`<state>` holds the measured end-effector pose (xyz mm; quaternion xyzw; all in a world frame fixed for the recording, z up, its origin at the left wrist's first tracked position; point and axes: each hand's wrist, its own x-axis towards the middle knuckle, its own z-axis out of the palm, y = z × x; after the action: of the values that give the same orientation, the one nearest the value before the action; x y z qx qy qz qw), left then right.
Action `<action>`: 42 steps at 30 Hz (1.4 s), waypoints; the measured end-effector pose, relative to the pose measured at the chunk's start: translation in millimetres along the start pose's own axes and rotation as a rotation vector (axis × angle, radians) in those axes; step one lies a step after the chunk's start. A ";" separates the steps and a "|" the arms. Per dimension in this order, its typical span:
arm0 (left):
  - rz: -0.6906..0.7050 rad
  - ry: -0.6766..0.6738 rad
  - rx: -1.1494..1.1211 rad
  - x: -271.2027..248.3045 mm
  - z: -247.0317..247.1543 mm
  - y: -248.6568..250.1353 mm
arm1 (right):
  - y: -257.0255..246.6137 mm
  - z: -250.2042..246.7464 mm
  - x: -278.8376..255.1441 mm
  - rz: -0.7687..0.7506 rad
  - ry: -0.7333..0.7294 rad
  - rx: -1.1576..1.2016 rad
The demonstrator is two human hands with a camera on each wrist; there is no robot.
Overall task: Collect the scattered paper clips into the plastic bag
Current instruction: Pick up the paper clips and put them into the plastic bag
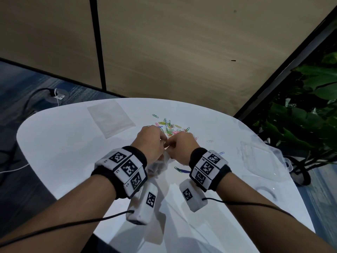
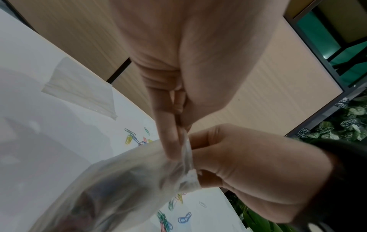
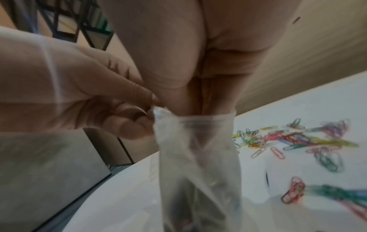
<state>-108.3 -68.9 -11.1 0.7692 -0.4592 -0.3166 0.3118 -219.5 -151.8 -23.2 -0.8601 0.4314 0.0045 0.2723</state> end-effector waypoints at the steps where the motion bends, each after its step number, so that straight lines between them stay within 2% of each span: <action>1: -0.004 -0.002 -0.007 0.2 -0.1 -0.5 | -0.2 -4.0 -0.8 -0.033 -0.032 -0.038; 3: -0.011 -0.007 -0.024 1.2 -0.4 -2.1 | 2.1 -14.3 -0.4 -0.086 -0.147 -0.003; 5: -0.019 0.004 -0.042 2.7 -1.4 -4.1 | 7.0 -30.3 2.0 -0.041 -0.274 0.337; 6: -0.023 0.014 -0.048 3.8 -2.4 -5.8 | 13.1 -39.3 5.1 0.020 -0.286 0.548; 8: -0.038 0.025 -0.063 5.8 -4.8 -10.1 | 45.6 -53.1 17.7 0.169 -0.141 0.769; 9: -0.049 0.026 -0.072 5.9 -6.4 -12.1 | 72.3 -55.0 25.4 0.270 -0.027 0.737; 10: -0.057 0.029 -0.078 5.7 -8.4 -13.9 | 101.1 -51.7 32.0 0.394 0.073 0.564; 11: -0.064 0.032 -0.080 5.2 -10.8 -15.6 | 127.6 -45.1 35.7 0.523 0.109 0.327; 13: -0.069 0.034 -0.082 3.8 -16.2 -18.6 | 171.6 -18.3 37.4 0.738 0.045 -0.011; 14: -0.071 0.036 -0.083 3.3 -18.5 -19.9 | 182.0 -4.3 37.0 0.778 -0.015 -0.135; 16: -0.072 0.036 -0.083 1.9 -21.4 -21.3 | 187.4 16.5 36.9 0.773 -0.090 -0.311; 20: -0.064 0.034 -0.049 -1.2 -22.6 -20.5 | 181.7 31.2 61.7 0.677 -0.017 -0.361; 24: -0.068 0.026 -0.055 0.5 -19.8 -20.8 | 142.1 29.2 69.9 0.585 -0.021 -0.325; 28: -0.056 0.024 -0.043 3.3 -16.5 -21.0 | 119.6 43.5 76.4 0.340 0.054 -0.287; 33: -0.058 0.015 -0.056 3.7 -13.8 -18.1 | 109.0 59.7 69.8 0.100 -0.004 -0.449; 36: -0.056 0.006 -0.037 2.4 -13.0 -18.7 | 105.1 58.4 73.3 0.051 0.050 -0.503; 39: -0.065 0.013 -0.029 1.4 -13.5 -20.1 | 94.7 53.2 74.0 -0.010 0.034 -0.601; 42: -0.066 0.003 -0.012 -0.7 -15.0 -19.4 | 97.3 47.7 71.7 0.024 0.129 -0.449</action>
<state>-87.1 -58.0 -16.8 0.7825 -0.4313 -0.3282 0.3067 -236.1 -228.9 -126.4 -0.8925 0.4462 0.0484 0.0457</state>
